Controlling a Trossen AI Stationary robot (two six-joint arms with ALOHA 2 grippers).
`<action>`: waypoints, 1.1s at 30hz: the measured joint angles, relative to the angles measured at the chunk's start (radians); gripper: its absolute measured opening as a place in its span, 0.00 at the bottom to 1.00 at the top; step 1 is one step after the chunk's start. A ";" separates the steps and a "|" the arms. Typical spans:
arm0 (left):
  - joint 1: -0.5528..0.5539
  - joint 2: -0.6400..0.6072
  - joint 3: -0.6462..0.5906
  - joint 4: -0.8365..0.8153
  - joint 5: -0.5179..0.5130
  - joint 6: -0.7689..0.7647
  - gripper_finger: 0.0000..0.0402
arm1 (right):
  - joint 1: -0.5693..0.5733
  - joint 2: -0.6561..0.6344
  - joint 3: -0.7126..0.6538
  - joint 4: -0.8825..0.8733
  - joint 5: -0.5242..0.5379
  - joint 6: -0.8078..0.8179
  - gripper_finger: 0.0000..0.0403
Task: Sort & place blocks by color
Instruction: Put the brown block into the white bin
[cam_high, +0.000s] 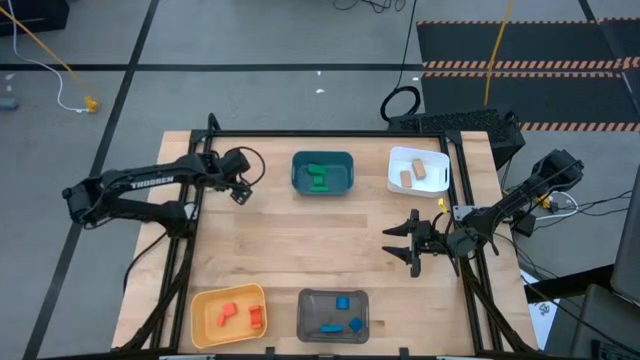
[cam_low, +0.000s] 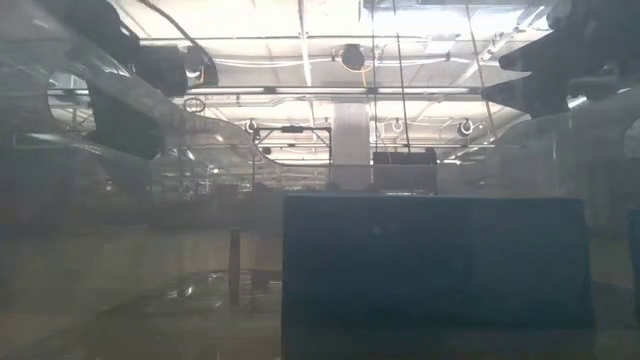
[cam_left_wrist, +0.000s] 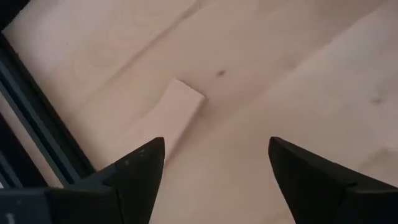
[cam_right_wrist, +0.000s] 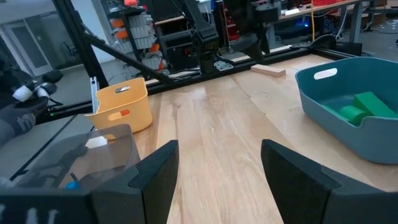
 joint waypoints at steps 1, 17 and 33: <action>0.014 0.013 0.000 0.009 0.000 0.016 0.72 | 0.000 0.000 0.000 0.000 0.000 0.000 0.55; 0.161 0.191 0.000 0.096 0.002 0.168 0.73 | 0.000 0.000 0.000 0.000 0.000 0.000 0.55; 0.259 0.285 0.000 0.096 0.066 0.209 0.73 | 0.000 0.000 0.000 0.001 0.000 0.000 0.55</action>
